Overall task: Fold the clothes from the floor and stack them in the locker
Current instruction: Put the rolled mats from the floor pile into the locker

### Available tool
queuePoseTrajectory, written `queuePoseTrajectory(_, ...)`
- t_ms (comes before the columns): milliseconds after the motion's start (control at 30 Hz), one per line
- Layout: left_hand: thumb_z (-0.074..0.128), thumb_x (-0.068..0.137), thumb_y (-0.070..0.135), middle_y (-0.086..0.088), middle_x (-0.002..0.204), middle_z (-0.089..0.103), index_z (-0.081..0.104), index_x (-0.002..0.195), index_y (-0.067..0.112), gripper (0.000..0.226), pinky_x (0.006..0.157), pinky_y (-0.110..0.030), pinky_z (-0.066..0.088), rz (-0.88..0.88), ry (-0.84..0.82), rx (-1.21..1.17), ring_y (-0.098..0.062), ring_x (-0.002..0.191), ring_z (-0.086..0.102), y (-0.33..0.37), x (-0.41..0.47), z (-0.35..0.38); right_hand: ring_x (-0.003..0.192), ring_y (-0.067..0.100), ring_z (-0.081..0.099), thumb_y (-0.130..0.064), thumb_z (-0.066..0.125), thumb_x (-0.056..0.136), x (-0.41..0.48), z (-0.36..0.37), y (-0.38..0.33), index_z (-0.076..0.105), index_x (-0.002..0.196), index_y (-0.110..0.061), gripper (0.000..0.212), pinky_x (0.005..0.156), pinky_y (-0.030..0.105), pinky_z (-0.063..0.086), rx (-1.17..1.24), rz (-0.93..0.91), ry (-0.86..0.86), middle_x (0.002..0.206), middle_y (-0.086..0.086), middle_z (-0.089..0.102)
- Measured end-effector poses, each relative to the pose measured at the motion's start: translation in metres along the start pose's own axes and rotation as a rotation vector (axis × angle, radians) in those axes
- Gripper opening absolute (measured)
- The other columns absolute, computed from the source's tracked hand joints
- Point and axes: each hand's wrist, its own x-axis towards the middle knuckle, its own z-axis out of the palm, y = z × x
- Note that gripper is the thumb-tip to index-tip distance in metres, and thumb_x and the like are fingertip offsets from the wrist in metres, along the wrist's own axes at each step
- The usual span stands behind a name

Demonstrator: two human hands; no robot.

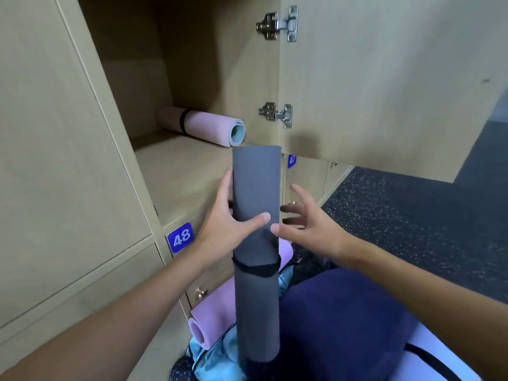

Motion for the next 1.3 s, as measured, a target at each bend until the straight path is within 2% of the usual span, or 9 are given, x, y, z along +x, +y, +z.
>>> queuePoseTrajectory(100,0.083,0.081,0.018,0.028,0.132,0.056,0.016,0.15,0.049,0.101,0.083,-0.021,0.055,0.04,0.119,-0.105,-0.001,0.11,0.064,0.035,0.017,-0.006,0.122,0.006,0.056,-0.018,0.083,0.078,-0.018,0.006,-0.01,0.009,0.15,-0.046,0.108,0.095,0.028,0.052,-0.017,-0.076,-0.132,0.139,-0.007,0.05)
queuePoseTrajectory(200,0.079,0.085,0.019,0.044,0.117,0.054,0.015,0.15,0.047,0.096,0.083,-0.018,0.055,0.058,0.122,-0.15,0.003,0.111,0.062,0.053,0.018,-0.003,0.104,0.003,0.066,-0.001,0.08,0.078,-0.028,0.009,-0.02,0.013,0.147,-0.05,0.108,0.083,0.024,0.056,0.013,-0.147,-0.075,0.127,-0.014,0.055)
queuePoseTrajectory(267,0.08,0.084,0.018,0.054,0.121,0.043,0.012,0.155,0.042,0.101,0.088,-0.016,0.052,0.06,0.056,-0.1,0.009,0.119,0.054,0.05,0.007,0.006,0.097,0.008,0.069,-0.002,0.079,0.08,-0.029,0.007,-0.027,0.016,0.149,-0.049,0.104,0.077,0.025,0.058,0.035,-0.155,0.017,0.123,-0.007,0.058)
queuePoseTrajectory(367,0.082,0.08,0.01,0.042,0.138,0.034,0.005,0.158,0.038,0.113,0.09,-0.008,0.046,0.032,-0.003,-0.098,0.012,0.125,0.046,0.04,-0.006,0.019,0.098,0.003,0.067,-0.003,0.075,0.083,-0.024,0.005,-0.034,0.022,0.149,-0.046,0.094,0.078,0.023,0.057,0.065,-0.198,0.072,0.125,-0.002,0.06)
queuePoseTrajectory(600,0.085,0.077,0.028,0.024,0.148,0.043,0.015,0.155,0.045,0.106,0.104,-0.032,0.05,-0.026,0.223,-0.225,0.001,0.126,0.052,0.032,0.032,-0.009,0.101,0.009,0.066,-0.029,0.088,0.07,-0.011,-0.002,-0.022,0.005,0.151,-0.05,0.118,0.08,0.027,0.058,-0.113,-0.007,-0.115,0.141,-0.006,0.042)
queuePoseTrajectory(800,0.087,0.069,0.039,0.02,0.149,0.043,0.011,0.152,0.054,0.113,0.105,-0.043,0.049,-0.138,0.19,-0.217,-0.004,0.129,0.053,0.003,0.05,-0.016,0.075,-0.012,0.063,-0.018,0.078,0.083,0.016,0.005,-0.025,0.037,0.141,-0.035,0.073,0.061,0.012,0.05,-0.111,-0.071,0.019,0.125,-0.007,0.054)
queuePoseTrajectory(967,0.084,0.06,0.051,0.015,0.148,0.046,0.028,0.151,0.045,0.107,0.106,-0.041,0.048,-0.195,0.38,-0.254,-0.01,0.129,0.053,-0.001,0.074,-0.027,0.096,-0.02,0.057,-0.022,0.081,0.079,0.037,-0.007,-0.03,0.041,0.136,-0.037,0.071,0.074,0.007,0.047,-0.044,-0.128,-0.07,0.127,-0.018,0.053)
queuePoseTrajectory(1133,0.075,0.071,0.061,0.006,0.159,0.024,0.019,0.156,0.039,0.104,0.112,-0.027,0.036,-0.181,0.321,0.063,-0.004,0.128,0.043,-0.005,0.086,-0.033,0.089,-0.008,0.063,-0.009,0.08,0.08,0.064,-0.002,-0.025,0.052,0.121,-0.038,0.057,0.075,0.014,0.051,0.013,-0.19,-0.051,0.112,-0.012,0.063)
queuePoseTrajectory(1300,0.073,0.085,0.045,0.009,0.163,0.007,0.038,0.15,0.035,0.074,0.108,-0.019,0.03,-0.145,0.199,0.173,-0.006,0.143,0.031,-0.011,0.095,-0.031,0.087,-0.007,0.064,-0.018,0.078,0.083,0.111,0.004,-0.028,0.053,0.118,-0.032,0.046,0.08,0.021,0.057,0.068,-0.208,0.052,0.106,-0.016,0.063)
